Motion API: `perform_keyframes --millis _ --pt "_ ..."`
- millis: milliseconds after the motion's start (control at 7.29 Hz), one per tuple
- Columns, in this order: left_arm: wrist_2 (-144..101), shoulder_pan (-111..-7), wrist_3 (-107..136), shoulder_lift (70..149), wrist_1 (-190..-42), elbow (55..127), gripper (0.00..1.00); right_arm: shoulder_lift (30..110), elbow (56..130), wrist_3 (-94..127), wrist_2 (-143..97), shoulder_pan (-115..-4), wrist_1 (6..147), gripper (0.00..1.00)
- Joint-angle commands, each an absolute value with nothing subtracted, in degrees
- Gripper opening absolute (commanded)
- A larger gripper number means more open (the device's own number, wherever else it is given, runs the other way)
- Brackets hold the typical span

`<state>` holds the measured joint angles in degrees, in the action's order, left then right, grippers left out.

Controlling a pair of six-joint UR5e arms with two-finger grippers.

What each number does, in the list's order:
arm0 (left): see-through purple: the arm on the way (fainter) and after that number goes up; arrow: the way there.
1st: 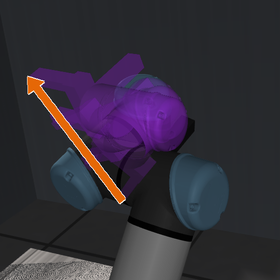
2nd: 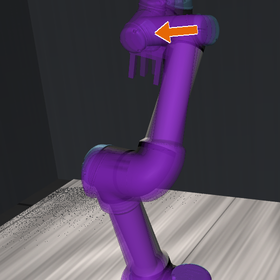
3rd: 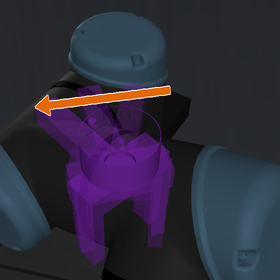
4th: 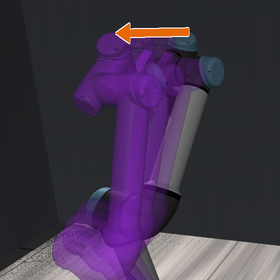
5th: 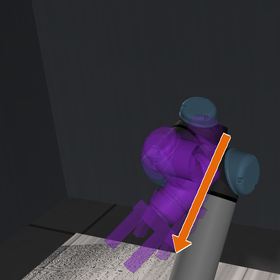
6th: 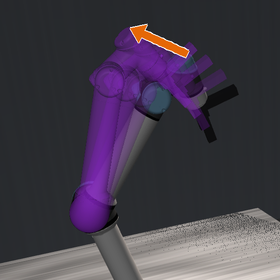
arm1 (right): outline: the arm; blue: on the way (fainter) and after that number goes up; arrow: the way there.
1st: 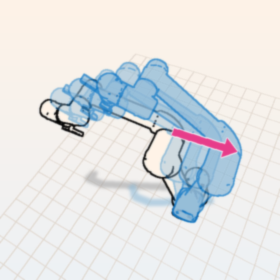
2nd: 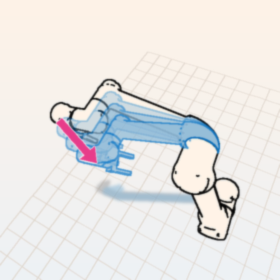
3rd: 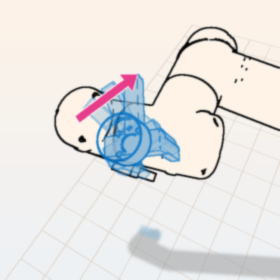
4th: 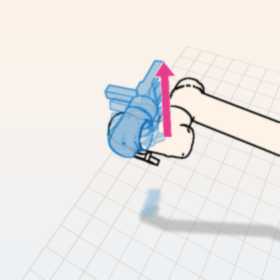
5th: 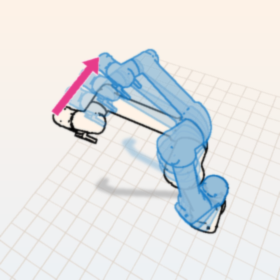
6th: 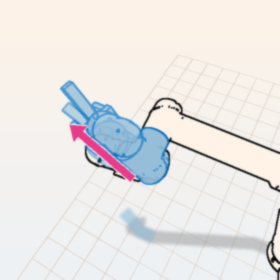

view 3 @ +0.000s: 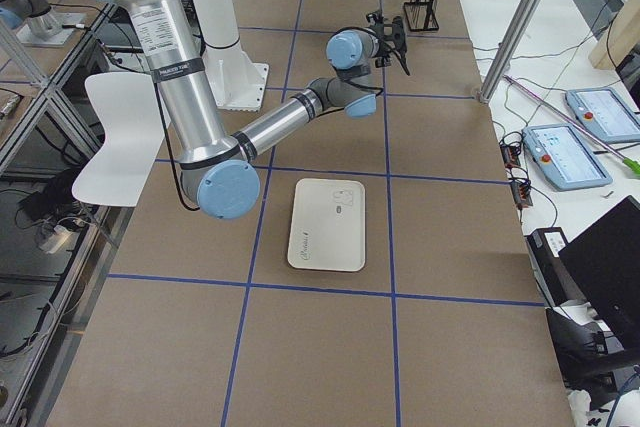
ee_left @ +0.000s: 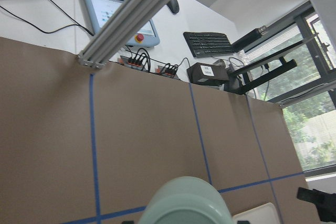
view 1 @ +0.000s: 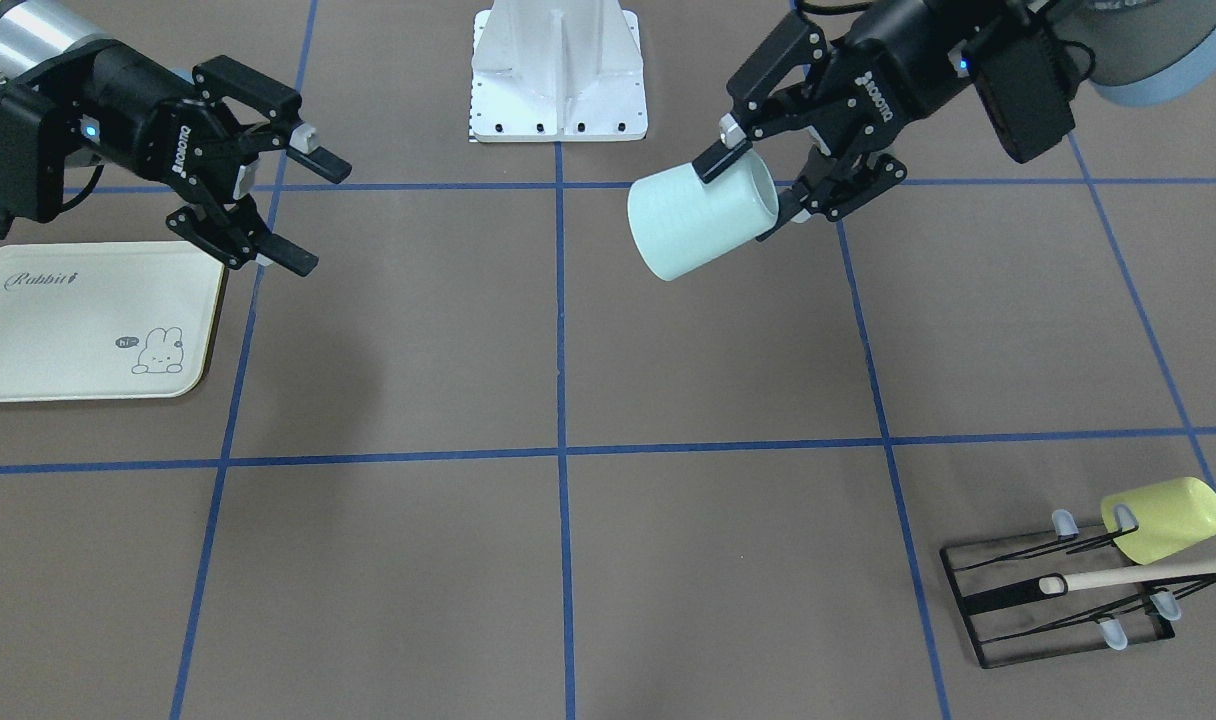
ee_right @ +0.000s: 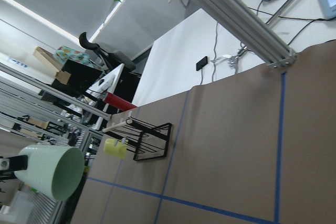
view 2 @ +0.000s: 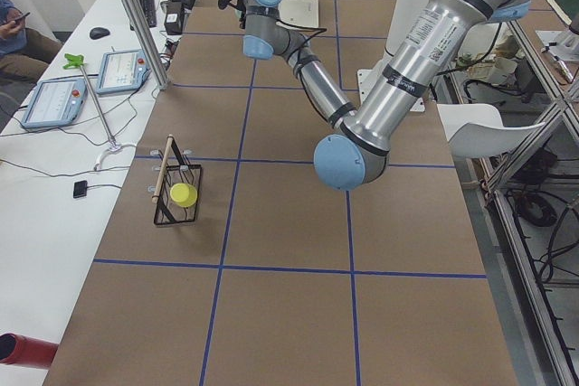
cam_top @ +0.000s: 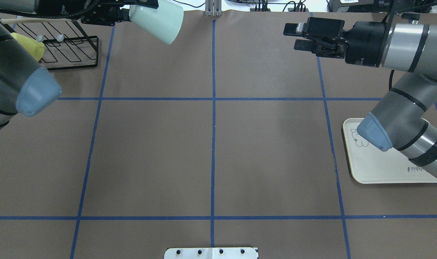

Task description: Left arm grabs green cup and hands to right arm on tray

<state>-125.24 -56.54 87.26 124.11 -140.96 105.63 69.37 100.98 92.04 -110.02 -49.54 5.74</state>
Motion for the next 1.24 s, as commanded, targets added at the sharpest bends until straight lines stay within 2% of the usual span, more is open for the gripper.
perform_keyframes --millis 0,275,1098 --pt "-125.2 -54.7 92.2 125.2 -144.6 106.8 0.09 68.2 100.9 96.0 -96.4 -39.8 -7.0 1.0" --pt "-125.2 -54.0 96.8 125.8 -147.9 107.1 0.09 65.9 101.1 96.0 -89.0 -33.8 -12.9 0.99" --pt "-125.2 -48.9 98.7 127.1 -148.9 108.1 0.09 62.0 101.3 96.4 -83.6 -30.3 -14.7 0.97"
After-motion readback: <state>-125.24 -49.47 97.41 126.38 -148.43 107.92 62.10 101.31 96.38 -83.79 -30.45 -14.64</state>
